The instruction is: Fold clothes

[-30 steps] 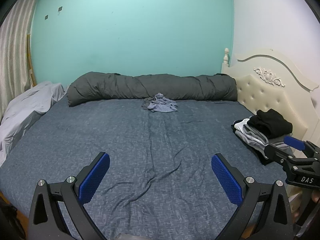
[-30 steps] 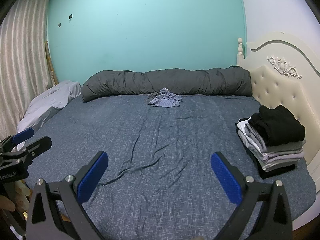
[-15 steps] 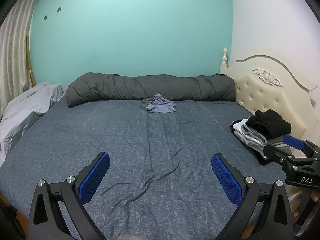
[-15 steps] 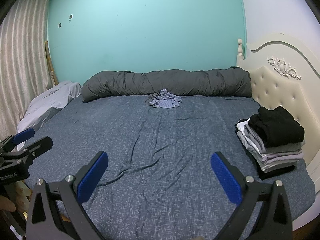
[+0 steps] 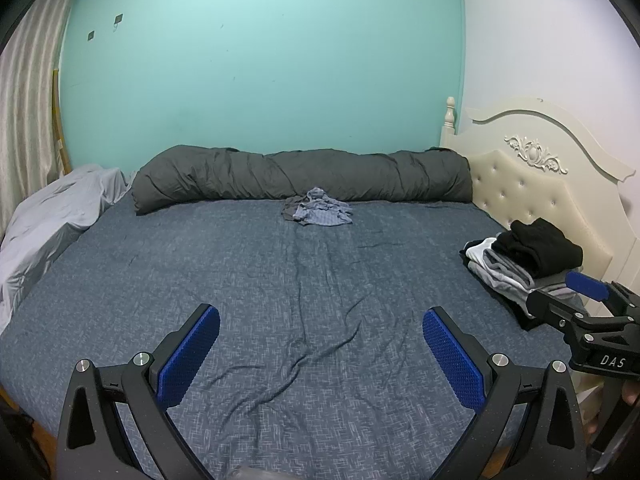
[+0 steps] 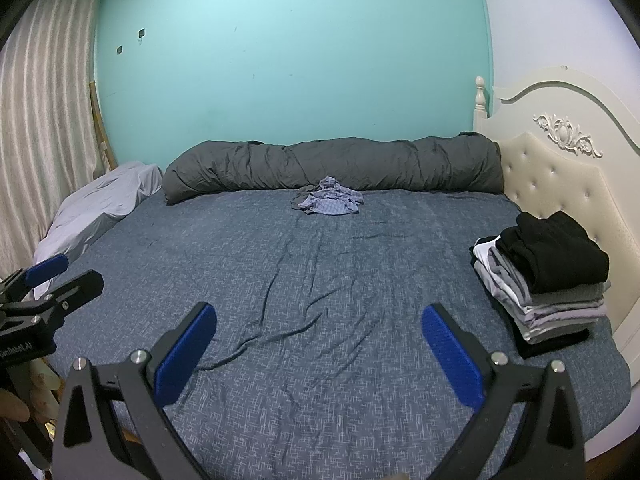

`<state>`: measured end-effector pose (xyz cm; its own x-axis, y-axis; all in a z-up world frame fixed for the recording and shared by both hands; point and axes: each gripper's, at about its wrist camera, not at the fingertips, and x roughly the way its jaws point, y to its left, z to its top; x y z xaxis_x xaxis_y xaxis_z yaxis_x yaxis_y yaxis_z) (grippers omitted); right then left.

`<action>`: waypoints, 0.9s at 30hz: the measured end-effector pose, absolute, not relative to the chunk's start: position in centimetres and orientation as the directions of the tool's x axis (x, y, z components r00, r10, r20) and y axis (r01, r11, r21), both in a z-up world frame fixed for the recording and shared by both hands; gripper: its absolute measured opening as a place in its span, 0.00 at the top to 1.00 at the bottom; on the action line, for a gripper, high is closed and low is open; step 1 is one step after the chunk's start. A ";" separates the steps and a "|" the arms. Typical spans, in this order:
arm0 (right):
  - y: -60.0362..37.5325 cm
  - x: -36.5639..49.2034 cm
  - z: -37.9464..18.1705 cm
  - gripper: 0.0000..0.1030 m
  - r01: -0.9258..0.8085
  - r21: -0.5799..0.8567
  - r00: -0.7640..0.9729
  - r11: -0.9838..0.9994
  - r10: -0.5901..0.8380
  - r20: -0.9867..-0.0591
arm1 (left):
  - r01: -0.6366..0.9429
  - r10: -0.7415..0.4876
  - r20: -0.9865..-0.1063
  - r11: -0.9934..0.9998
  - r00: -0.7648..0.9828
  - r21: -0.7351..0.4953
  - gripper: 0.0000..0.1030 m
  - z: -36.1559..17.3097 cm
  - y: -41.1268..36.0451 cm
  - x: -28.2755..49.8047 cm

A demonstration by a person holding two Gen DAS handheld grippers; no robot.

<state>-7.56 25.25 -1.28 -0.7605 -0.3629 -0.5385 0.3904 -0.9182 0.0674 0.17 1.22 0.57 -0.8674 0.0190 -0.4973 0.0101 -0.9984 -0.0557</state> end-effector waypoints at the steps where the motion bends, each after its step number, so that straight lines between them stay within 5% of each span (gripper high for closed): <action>1: 25.2 -7.5 -1.3 0.00 0.391 0.067 -0.760 -0.918 -0.362 -0.539 | 0.010 0.019 -0.497 -0.998 -0.867 -0.055 0.00 0.6 1.2 0.2; 27: 25.4 -7.6 -1.3 0.00 0.389 0.068 -0.759 -0.919 -0.361 -0.542 | 0.015 0.012 -0.498 -0.999 -0.867 -0.050 0.00 0.5 1.1 0.1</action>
